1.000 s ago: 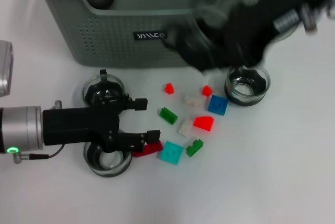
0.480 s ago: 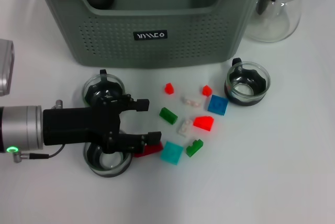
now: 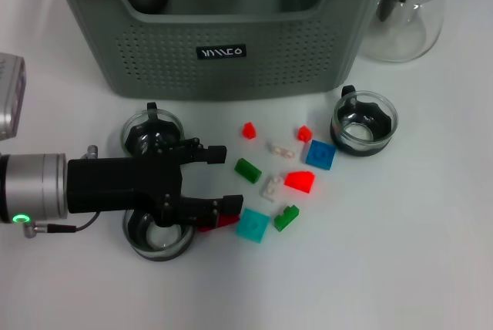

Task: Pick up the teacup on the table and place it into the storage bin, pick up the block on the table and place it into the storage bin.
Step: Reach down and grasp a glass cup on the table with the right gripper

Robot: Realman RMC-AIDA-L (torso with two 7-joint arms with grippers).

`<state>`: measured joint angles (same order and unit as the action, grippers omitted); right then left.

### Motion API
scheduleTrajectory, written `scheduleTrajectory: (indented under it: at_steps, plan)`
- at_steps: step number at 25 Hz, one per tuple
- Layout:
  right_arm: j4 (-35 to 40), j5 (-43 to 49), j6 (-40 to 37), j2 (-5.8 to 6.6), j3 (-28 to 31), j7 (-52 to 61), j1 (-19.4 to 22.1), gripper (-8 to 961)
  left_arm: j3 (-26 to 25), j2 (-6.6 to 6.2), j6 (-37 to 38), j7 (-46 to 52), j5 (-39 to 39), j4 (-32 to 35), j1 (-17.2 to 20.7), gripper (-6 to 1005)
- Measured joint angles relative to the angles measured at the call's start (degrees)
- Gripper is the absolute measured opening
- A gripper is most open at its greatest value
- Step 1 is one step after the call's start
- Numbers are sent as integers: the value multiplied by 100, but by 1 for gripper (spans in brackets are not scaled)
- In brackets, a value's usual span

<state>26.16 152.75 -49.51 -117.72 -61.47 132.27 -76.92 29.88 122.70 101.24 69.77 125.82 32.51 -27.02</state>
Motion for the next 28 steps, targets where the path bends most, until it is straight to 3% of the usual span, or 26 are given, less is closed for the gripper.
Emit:
scheduleTrajectory:
  at_steps: [5, 9, 20, 28]
  plan:
    - [-418, 9, 869, -124, -418, -9, 17, 57, 0, 13, 1, 0, -2, 0, 1, 888]
    - [-484, 11, 1140, -191, -680, -9, 48, 56, 0, 28, 1, 11, -4, -4, 5, 888]
    - [-609, 78, 1046, -199, -747, 27, 88, 57, -5, 35, 0, 34, -5, -9, 30, 888]
    - [-232, 98, 628, -199, -715, 131, 222, 142, 0, 35, 1, 37, -5, -9, 40, 888]
